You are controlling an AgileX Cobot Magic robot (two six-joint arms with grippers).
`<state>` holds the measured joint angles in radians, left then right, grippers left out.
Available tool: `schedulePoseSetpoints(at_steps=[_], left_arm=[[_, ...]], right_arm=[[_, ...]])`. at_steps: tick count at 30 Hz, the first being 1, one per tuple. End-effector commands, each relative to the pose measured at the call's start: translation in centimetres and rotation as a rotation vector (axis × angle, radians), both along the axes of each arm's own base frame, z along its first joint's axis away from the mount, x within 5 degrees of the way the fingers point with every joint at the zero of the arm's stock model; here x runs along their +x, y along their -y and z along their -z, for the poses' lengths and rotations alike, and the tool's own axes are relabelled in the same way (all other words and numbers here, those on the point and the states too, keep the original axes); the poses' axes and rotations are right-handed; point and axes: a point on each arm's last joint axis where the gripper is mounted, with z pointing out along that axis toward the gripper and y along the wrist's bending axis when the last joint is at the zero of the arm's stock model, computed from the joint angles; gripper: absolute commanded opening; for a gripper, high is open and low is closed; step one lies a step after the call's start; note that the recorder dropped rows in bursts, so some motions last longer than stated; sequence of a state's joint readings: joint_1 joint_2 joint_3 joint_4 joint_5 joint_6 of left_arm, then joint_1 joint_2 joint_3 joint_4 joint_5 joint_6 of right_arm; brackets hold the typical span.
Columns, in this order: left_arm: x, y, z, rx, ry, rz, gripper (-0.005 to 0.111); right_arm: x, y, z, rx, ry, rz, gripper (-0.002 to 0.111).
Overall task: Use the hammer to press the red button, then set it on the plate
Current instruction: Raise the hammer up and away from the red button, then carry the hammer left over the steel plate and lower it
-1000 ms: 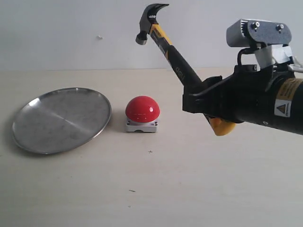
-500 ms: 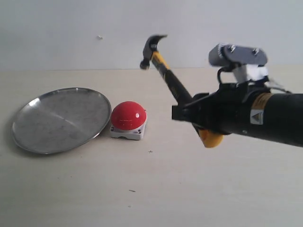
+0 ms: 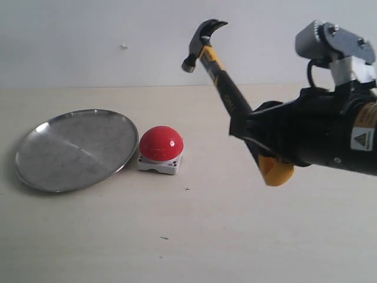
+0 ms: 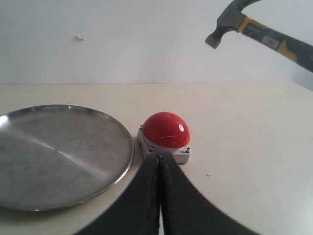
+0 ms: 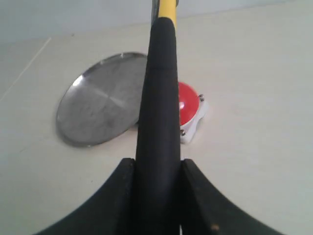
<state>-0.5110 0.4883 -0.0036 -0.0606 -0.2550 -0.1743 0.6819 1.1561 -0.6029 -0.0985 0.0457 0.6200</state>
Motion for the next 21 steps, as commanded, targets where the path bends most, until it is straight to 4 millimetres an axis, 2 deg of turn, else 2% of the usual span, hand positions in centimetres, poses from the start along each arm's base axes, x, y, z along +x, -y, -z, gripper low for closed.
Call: schedulePoseSetpoints(at_steps=[1, 4, 8, 12, 21], left_arm=[[0.0, 0.0, 0.1, -0.003, 0.000, -0.002, 0.000], [0.0, 0.0, 0.1, -0.003, 0.000, -0.002, 0.000], [0.0, 0.0, 0.1, -0.003, 0.000, -0.002, 0.000], [0.0, 0.0, 0.1, -0.003, 0.000, -0.002, 0.000], [0.0, 0.0, 0.1, -0.003, 0.000, -0.002, 0.000]], right_arm=[[-0.5, -3.4, -0.6, 0.091, 0.149, -0.152, 0.000], [-0.4, -5.6, 0.4, 0.142, 0.190, -0.219, 0.000], [1.2, -7.4, 2.8, 0.200, 0.175, -0.195, 0.000], [3.6, -10.0, 5.1, 0.164, 0.127, -0.188, 0.000], [9.4, -16.6, 7.7, 0.113, 0.114, -0.209, 0.000]])
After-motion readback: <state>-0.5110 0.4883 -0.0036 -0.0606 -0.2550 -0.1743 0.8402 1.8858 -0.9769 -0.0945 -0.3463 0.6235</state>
